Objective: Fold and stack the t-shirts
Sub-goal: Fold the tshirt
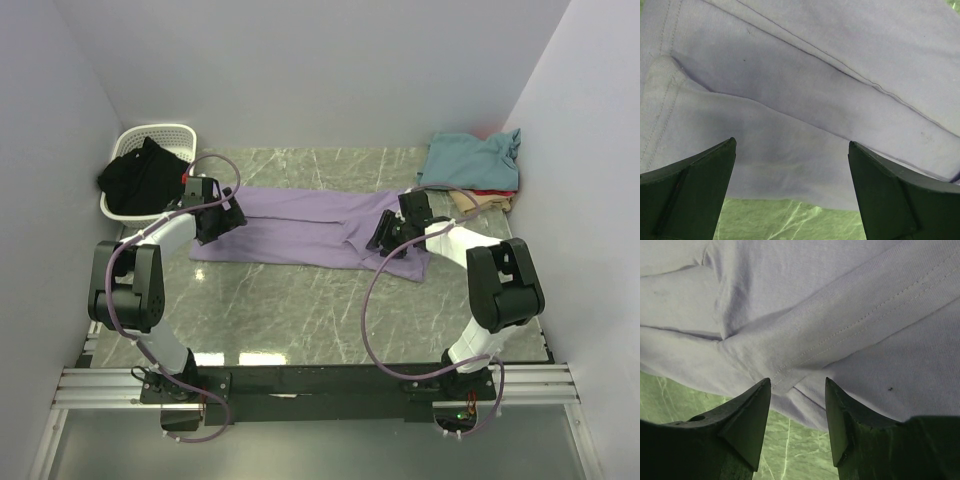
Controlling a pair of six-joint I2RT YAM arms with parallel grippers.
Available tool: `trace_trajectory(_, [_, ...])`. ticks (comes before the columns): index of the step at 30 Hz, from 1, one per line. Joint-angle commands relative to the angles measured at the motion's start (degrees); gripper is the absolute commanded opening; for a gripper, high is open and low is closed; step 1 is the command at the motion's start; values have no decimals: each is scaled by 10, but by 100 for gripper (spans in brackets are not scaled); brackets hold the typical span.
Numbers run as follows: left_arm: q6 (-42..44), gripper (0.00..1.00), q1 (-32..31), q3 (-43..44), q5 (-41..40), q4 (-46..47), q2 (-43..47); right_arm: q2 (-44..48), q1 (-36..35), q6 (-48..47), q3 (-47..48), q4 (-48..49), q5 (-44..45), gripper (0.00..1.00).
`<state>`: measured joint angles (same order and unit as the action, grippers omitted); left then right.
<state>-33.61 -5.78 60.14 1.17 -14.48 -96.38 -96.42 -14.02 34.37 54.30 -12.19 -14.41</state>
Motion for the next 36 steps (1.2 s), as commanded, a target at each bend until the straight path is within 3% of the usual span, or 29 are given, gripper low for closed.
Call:
trace_trajectory(1, [13,99,-4,20,-5,4,0,-3,-6,5,-2,27,9,54])
trace_trajectory(21, [14,99,-4,23,-7,2,-7,-44,-8,5,4,52,10,49])
trace_trajectory(25, [17,99,-4,25,-7,0,-10,-58,-8,4,12,53,6,37])
trace_trajectory(26, [18,99,-4,26,-7,-1,-11,-59,-9,4,13,53,5,28])
trace_trajectory(29, [17,99,-4,25,-7,-1,-10,-57,-10,0,18,51,4,18])
trace_trajectory(36, [17,100,-4,28,-6,-2,-13,-36,-11,-9,32,36,11,8])
